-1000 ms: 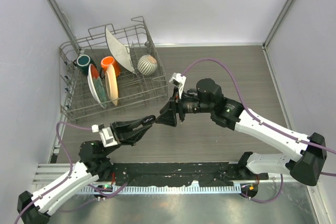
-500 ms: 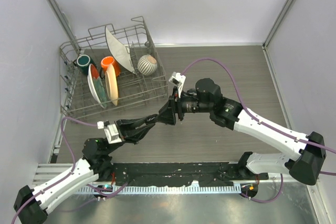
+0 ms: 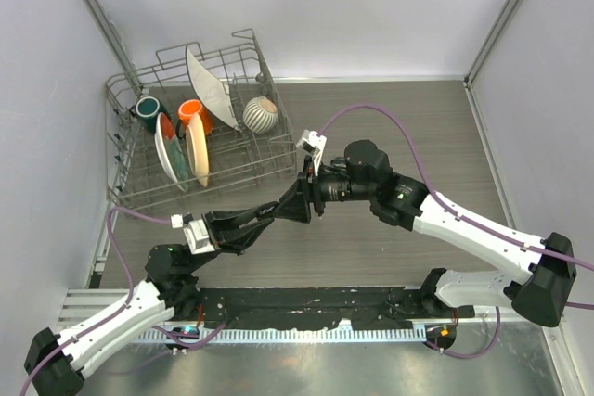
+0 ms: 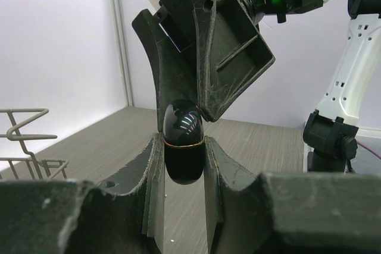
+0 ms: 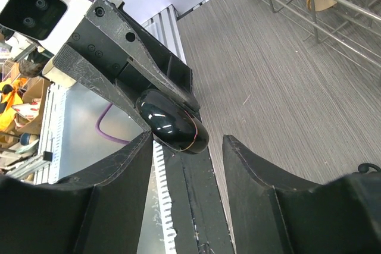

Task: Insert the wireless bluetooth earbuds into the charging case
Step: Open the charging case.

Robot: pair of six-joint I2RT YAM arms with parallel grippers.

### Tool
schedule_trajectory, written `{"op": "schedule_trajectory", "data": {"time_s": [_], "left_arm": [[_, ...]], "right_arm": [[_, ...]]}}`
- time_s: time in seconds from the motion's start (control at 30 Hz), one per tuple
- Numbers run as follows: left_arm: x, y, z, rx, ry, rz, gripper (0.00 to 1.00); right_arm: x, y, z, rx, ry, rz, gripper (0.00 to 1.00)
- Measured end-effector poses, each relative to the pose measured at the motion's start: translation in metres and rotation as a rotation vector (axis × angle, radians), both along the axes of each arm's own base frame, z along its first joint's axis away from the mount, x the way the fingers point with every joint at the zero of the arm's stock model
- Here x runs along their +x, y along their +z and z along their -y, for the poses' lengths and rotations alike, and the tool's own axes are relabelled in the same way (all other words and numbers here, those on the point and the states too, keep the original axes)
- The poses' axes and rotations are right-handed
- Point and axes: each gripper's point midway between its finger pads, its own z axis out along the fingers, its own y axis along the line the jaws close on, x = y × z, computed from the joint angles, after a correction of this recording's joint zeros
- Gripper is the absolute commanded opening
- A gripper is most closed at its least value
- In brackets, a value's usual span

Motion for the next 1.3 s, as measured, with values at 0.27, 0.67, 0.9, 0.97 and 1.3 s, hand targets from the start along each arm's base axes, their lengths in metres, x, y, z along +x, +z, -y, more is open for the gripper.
{"op": "schedule_trajectory", "data": {"time_s": [0.27,0.67,0.9,0.97,1.3], "left_arm": [[0.001,-0.001,0.001,0.005,-0.001,-0.003,0.0],[0.0,-0.009,0.005,0.034,-0.032,-0.018,0.0],[-0.002,-0.01,0.007,0.039,-0.045,-0.017,0.0],[-0.002,-0.01,0.007,0.038,-0.046,-0.017,0.0],[-0.012,-0.016,0.009,0.054,-0.093,-0.013,0.0]], "right_arm": [[0.003,-0.001,0.0,-0.007,-0.02,0.007,0.52],[0.001,-0.008,0.001,-0.035,-0.04,-0.03,0.5],[-0.001,-0.01,-0.001,-0.033,-0.037,-0.07,0.5],[-0.001,-0.009,-0.001,-0.03,-0.039,-0.074,0.5],[0.009,0.002,-0.005,0.016,-0.084,-0.066,0.49]]}}
